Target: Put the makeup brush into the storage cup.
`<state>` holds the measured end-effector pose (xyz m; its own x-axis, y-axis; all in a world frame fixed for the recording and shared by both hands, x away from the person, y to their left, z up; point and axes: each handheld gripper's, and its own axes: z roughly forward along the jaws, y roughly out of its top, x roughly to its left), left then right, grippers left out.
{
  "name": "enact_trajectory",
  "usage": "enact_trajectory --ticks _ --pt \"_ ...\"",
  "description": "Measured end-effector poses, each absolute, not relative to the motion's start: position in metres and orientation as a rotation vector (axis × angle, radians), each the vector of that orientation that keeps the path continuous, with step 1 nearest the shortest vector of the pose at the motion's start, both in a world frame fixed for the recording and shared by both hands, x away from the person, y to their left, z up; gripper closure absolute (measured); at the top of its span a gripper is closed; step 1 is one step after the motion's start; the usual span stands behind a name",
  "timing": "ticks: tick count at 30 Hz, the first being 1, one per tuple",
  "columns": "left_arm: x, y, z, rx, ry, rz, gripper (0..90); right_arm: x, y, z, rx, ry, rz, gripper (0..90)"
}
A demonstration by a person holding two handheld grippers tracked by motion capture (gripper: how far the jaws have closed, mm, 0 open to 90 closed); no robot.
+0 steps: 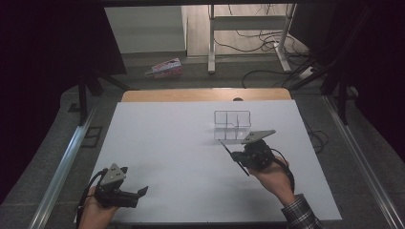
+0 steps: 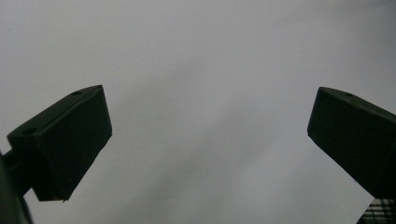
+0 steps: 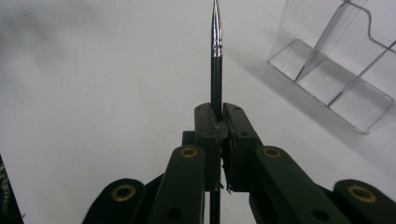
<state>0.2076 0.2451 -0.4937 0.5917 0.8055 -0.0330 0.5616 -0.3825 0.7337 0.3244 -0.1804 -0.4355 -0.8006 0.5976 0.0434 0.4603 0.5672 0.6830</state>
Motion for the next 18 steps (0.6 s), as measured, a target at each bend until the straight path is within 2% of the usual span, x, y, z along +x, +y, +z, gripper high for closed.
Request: enact_trajectory --ticks 18 --pt "0.2079 0.2459 -0.4936 2.080 1.083 0.415 0.3 0.3315 -0.1805 -0.4287 0.906 2.560 1.102 85.3"
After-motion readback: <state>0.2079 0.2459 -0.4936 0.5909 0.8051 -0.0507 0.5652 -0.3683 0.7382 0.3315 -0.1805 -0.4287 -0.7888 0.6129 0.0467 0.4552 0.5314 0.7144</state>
